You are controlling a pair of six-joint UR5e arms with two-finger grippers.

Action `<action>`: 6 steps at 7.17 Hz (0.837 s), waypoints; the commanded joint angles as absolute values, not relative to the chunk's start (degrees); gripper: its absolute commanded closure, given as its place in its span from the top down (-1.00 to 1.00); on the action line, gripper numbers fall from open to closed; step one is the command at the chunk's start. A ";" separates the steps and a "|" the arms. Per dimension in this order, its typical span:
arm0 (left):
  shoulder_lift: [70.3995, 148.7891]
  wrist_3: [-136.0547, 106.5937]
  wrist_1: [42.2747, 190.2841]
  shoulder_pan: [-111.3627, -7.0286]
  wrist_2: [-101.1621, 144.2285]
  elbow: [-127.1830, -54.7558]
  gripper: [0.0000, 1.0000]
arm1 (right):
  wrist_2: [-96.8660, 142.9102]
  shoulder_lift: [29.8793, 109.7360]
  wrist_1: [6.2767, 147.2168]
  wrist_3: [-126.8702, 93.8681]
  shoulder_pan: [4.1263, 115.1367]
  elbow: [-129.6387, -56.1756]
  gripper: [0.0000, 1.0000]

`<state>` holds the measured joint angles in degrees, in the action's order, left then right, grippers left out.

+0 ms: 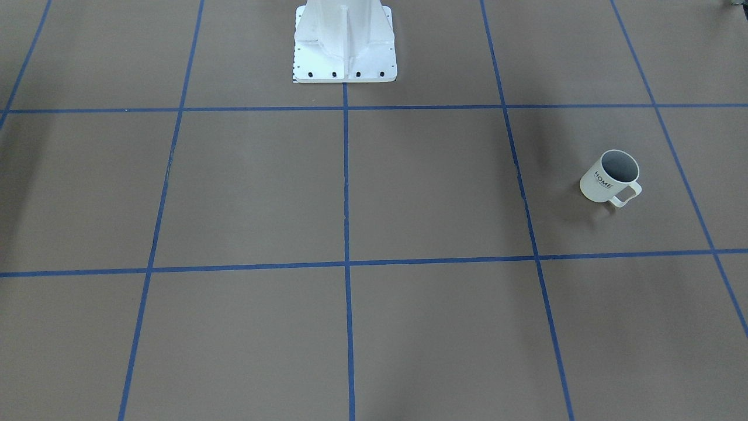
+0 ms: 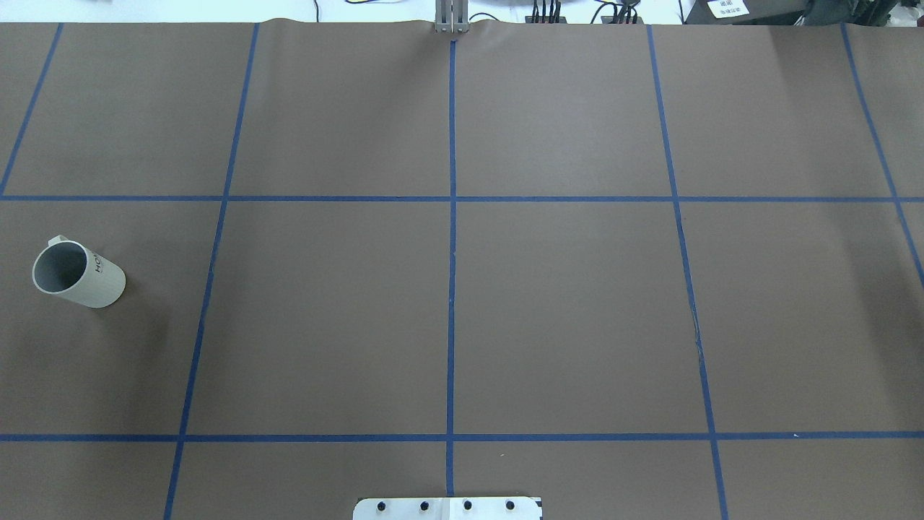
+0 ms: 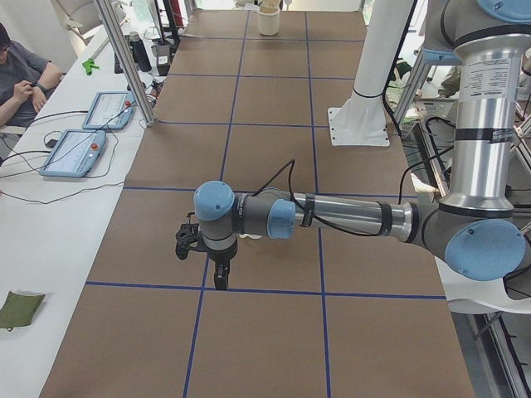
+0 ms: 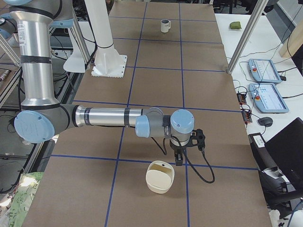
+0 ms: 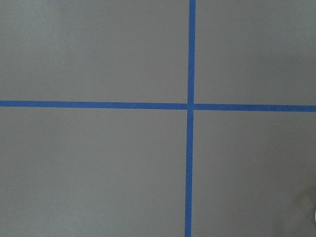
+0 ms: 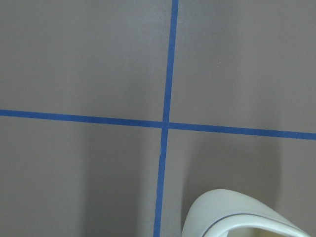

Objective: Left arm hands cup to right arm to dump lemon

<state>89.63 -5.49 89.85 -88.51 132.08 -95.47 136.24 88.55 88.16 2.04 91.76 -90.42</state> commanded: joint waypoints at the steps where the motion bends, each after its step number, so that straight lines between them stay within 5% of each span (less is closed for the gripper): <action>1: 90.34 -5.54 89.74 -88.51 132.10 -95.54 1.00 | 136.32 87.81 88.33 2.02 91.76 -90.35 1.00; 6: 92.98 -17.35 103.84 -82.28 132.36 -97.89 1.00 | 135.62 84.65 87.80 2.01 87.02 -100.34 1.00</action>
